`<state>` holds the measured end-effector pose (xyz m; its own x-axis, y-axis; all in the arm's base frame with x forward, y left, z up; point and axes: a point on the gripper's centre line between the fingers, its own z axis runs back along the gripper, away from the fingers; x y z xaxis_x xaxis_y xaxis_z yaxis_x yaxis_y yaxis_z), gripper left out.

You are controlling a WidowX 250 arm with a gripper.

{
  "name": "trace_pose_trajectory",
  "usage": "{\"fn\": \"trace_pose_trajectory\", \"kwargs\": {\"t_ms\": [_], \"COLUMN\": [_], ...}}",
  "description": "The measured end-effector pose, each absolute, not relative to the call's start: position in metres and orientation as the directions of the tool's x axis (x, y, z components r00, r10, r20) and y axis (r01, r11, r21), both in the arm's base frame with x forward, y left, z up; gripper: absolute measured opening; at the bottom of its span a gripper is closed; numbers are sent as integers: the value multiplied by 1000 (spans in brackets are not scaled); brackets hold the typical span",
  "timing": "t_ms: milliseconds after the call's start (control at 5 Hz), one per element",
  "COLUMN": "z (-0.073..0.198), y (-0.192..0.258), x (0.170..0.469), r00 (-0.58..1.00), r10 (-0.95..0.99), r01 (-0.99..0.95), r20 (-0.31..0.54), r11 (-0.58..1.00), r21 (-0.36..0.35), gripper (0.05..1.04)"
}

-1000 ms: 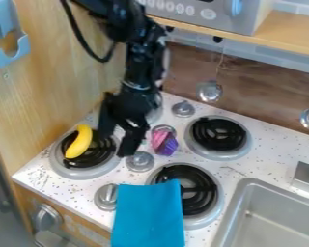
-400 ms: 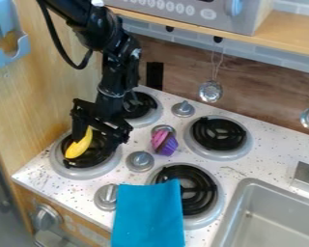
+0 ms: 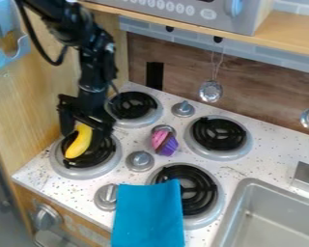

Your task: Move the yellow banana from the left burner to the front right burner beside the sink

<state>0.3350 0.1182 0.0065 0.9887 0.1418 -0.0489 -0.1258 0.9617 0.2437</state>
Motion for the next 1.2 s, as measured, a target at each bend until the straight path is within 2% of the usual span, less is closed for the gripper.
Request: {"fn": "trace_pose_trajectory", "kwargs": {"t_ms": [200,800,1000,1200], "z": [3,-34,-45,-48], "y": [129,144,145,145], "x": [336,353,360,365], "r00": [986,970,963,959], "r10": [165,220,240,251], "r01": [-152,-193,-209,-222], "r20": [-35,-100,-124,-127], "r11": [959,955,953,952], "r21": [240,223,219,209], "gripper": [1001,1001,917,667]}}
